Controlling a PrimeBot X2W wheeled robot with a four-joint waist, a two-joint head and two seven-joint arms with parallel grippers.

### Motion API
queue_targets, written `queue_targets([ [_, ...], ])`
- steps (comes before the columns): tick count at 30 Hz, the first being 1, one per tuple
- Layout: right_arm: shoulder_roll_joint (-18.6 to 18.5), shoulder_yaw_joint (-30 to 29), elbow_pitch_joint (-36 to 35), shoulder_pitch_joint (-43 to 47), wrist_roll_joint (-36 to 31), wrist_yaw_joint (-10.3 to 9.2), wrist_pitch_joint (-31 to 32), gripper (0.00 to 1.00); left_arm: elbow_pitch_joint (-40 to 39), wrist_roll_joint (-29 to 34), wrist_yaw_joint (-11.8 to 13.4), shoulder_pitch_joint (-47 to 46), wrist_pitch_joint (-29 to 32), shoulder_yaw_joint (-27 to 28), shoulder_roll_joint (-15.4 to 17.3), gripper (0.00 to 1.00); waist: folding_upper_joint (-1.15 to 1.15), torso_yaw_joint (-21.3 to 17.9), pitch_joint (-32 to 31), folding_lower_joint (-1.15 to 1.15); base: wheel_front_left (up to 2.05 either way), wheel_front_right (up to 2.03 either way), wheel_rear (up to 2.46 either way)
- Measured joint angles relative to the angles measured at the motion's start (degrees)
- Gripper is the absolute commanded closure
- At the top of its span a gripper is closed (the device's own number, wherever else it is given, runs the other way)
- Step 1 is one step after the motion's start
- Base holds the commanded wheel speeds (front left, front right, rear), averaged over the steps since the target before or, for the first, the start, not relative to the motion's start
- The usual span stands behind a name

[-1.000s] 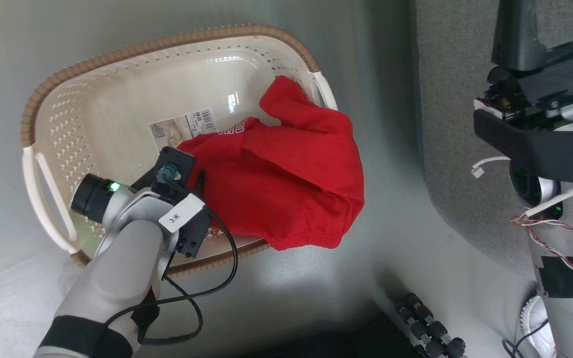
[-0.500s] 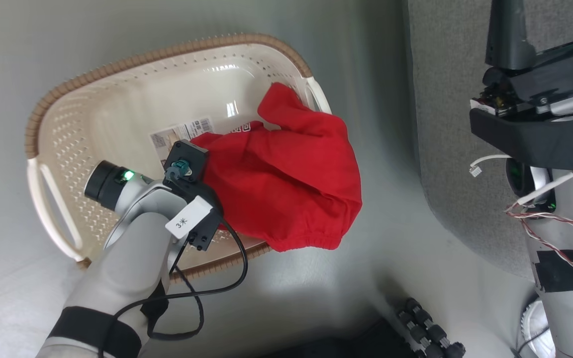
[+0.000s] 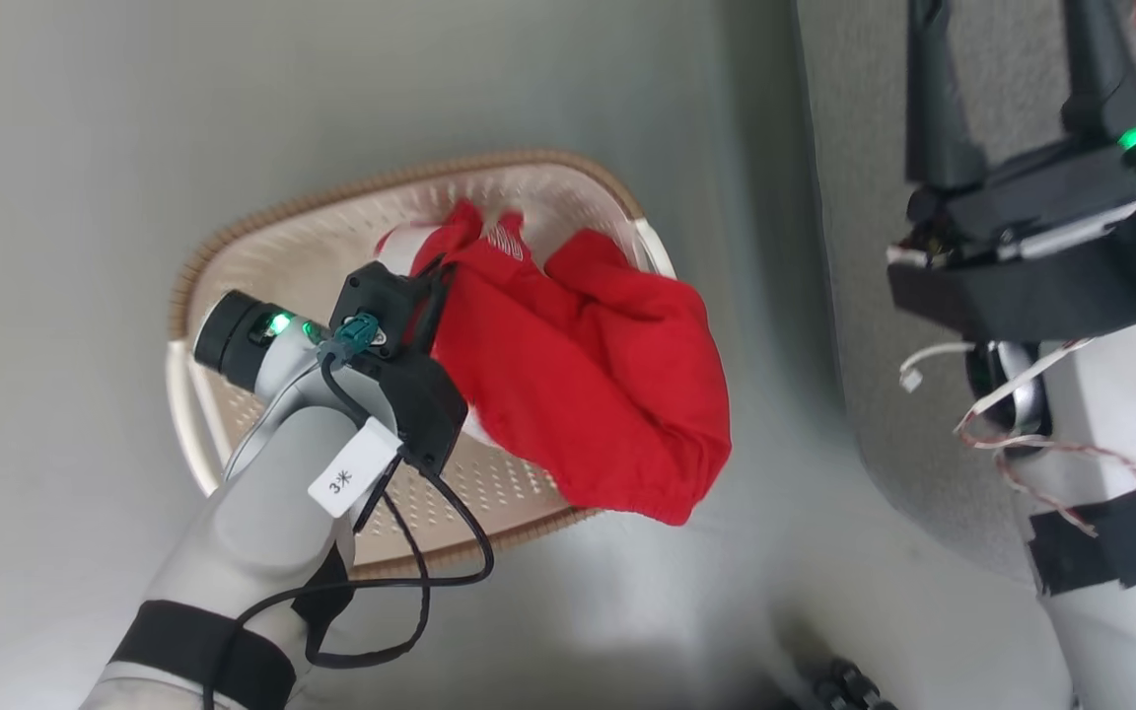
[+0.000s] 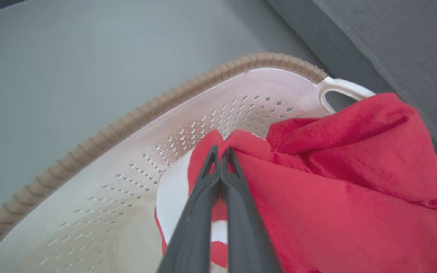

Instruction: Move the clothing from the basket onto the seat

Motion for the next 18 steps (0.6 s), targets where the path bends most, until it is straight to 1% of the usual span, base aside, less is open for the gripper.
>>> queue_targets([
  [2,0.11,0.03,0.82,1.09,0.00,0.37,0.00,0.00,-0.63,-0.76,-0.05,0.01,-0.41,-0.18,-0.08,1.00,0.00,0.55,-1.54,0.00,0.00,0.00,0.00],
  [9,0.25,0.29,3.90,5.13,0.09,0.41,0.01,0.00,-3.31,-3.01,-0.54,0.03,-1.51,0.13,-0.26,1.00,0.00,2.58,-7.17,0.00,0.00,0.00,0.00],
  [11,0.57,0.60,5.21,6.73,0.37,0.67,0.01,0.00,-4.70,-3.35,-0.56,0.03,-1.59,0.11,-0.33,1.00,0.00,3.42,-9.71,0.00,0.00,0.00,0.00],
  [18,1.55,1.91,8.11,10.50,0.67,1.13,0.01,0.00,-8.03,-5.82,-0.98,0.03,-1.89,0.05,-0.46,1.00,-0.01,4.96,-15.69,-0.01,0.00,0.00,0.00],
])
